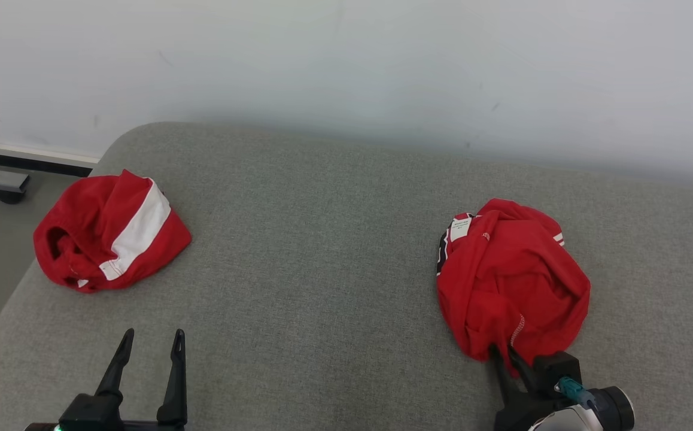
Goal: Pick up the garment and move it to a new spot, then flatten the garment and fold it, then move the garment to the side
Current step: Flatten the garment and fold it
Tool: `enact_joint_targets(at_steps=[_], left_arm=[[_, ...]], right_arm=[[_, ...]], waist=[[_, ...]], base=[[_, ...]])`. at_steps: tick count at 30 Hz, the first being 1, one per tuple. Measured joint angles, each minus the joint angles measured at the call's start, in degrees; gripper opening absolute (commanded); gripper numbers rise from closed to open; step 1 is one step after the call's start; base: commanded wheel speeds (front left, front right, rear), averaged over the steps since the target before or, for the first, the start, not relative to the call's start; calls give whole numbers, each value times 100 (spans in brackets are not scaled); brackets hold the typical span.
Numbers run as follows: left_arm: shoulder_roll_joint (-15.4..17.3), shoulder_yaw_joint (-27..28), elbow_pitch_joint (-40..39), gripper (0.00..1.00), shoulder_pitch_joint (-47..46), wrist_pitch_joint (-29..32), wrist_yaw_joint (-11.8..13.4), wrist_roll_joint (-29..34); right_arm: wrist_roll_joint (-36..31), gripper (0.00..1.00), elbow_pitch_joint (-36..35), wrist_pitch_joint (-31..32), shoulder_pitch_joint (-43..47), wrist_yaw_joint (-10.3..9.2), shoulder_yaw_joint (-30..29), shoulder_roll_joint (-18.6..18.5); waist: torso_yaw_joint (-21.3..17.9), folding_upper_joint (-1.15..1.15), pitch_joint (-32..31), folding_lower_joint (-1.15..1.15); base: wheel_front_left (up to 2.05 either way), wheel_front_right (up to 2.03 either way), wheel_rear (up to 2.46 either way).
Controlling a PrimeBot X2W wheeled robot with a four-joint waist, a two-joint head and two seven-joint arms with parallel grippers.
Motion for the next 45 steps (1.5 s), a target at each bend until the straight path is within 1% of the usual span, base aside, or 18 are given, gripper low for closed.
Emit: enact_joint_targets(at_steps=[2, 4, 7, 9, 13, 15, 19, 22, 23, 24, 25, 29, 32, 33, 34, 37, 41, 45], left_arm=[[-2, 11, 36, 100, 4, 0, -8, 21], [-10, 44, 47, 100, 38, 0, -5, 24], [-19, 83, 54, 100, 152, 0, -24, 23], [-26, 89, 77, 100, 228, 1, -42, 24], [-126, 87, 54, 100, 240, 0, -59, 34], [-167, 76, 57, 100, 216, 0, -103, 45], [-247, 74, 63, 100, 144, 0, -156, 85], [-267, 77, 82, 100, 125, 0, -193, 108], [-287, 77, 93, 100, 125, 0, -198, 125], [-304, 71, 108, 100, 126, 0, -201, 135], [-323, 71, 118, 100, 126, 0, -204, 144], [-323, 127, 152, 100, 140, 0, -249, 170], [-322, 163, 166, 100, 146, 0, -256, 182], [-330, 175, 165, 100, 147, 0, -259, 193], [-330, 177, 169, 100, 147, 0, -277, 202], [-355, 177, 190, 100, 138, 0, -300, 242], [-410, 133, 219, 100, 104, 0, -348, 294], [-438, 107, 235, 100, 59, 0, -382, 334]], right_arm=[[-4, 0, 178, -63, -114, 4, -20, 11], [-9, 0, 182, -159, -214, 4, -59, 15], [15, 0, -80, -218, -232, 5, -122, -14], [100, 0, -467, -230, -133, 5, -267, -92], [267, 0, -1516, -236, 482, 5, -747, -331], [272, 0, -1828, -235, 961, 5, -1011, -411], [364, 0, -2264, -222, 1657, 5, -1543, -431], [371, 0, -2297, -23, 1894, 5, -1731, -388], [371, 33, -2276, 86, 1986, 5, -1763, -349], [372, 91, -2296, 101, 2057, 5, -1774, -300], [371, 100, -2353, 101, 2089, 5, -1773, -260], [375, 100, -2816, -9, 2099, 5, -1682, -196], [450, 100, -3329, -97, 2103, 5, -1674, -167], [474, 100, -3653, -64, 2103, 5, -1641, -159], [474, 100, -3802, -10, 2103, 5, -1600, -153], [548, 100, -4052, 188, 2016, 5, -1458, -151], [588, 100, -3916, 389, 1774, 5, -1280, -193], [614, 100, -3373, 513, 1462, 5, -1287, -283]], waist=[[0, 0, 6, 1], [-27, 0, -13, 0], [-135, 0, -47, 0], [-253, 0, -74, 0], [-539, 0, -135, 0], [-684, 0, -159, 0], [-954, 0, -187, 0], [-1066, 0, -185, 0], [-1114, 0, -180, 0], [-1155, 0, -173, 0], [-1186, 0, -164, 0], [-1227, 0, -140, 0], [-1177, 0, -154, 0], [-1134, 0, -168, 0], [-1109, 0, -175, 0], [-1033, 0, -192, 0], [-916, 0, -198, 0], [-780, 0, -185, -1]], base=[[0, 0, 0], [0, 0, 0], [0, 0, 0], [0, 0, 0], [0, 0, 0], [0, 0, 0], [0, 0, 0], [0, 0, 0], [0, 0, 0], [0, 0, 0], [0, 0, 0], [0, 0, 0], [0, 0, 0], [0, 0, 0], [0, 0, 0], [0, 0, 0], [0, 0, 0], [0, 0, 0]])
